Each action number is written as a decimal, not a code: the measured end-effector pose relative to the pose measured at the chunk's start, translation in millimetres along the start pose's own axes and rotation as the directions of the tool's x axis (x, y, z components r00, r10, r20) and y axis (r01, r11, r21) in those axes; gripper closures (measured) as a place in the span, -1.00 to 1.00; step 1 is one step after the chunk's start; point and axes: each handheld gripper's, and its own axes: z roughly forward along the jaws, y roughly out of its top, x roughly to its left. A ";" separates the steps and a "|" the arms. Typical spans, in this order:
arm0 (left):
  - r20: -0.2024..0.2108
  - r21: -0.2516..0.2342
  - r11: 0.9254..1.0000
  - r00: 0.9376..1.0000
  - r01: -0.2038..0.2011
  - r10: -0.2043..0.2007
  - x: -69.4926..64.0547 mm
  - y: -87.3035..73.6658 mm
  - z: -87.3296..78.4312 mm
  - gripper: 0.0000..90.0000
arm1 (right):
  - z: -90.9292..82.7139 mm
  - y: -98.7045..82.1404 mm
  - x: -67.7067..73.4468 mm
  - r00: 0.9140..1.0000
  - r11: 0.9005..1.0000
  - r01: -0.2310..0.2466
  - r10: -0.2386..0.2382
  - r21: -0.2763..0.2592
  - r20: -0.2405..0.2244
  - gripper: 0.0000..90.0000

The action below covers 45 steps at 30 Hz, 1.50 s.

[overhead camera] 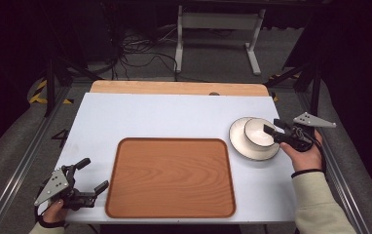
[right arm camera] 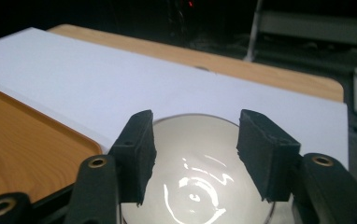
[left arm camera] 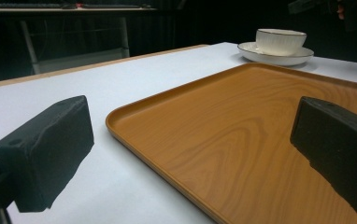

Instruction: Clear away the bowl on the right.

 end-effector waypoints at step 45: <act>-0.008 -0.005 1.000 1.000 -0.016 0.016 -1.5 -0.4 -1.2 -0.99 | 46.0 -8.9 -34.0 0.942 0.878 -0.317 0.246 0.358 0.229 0.81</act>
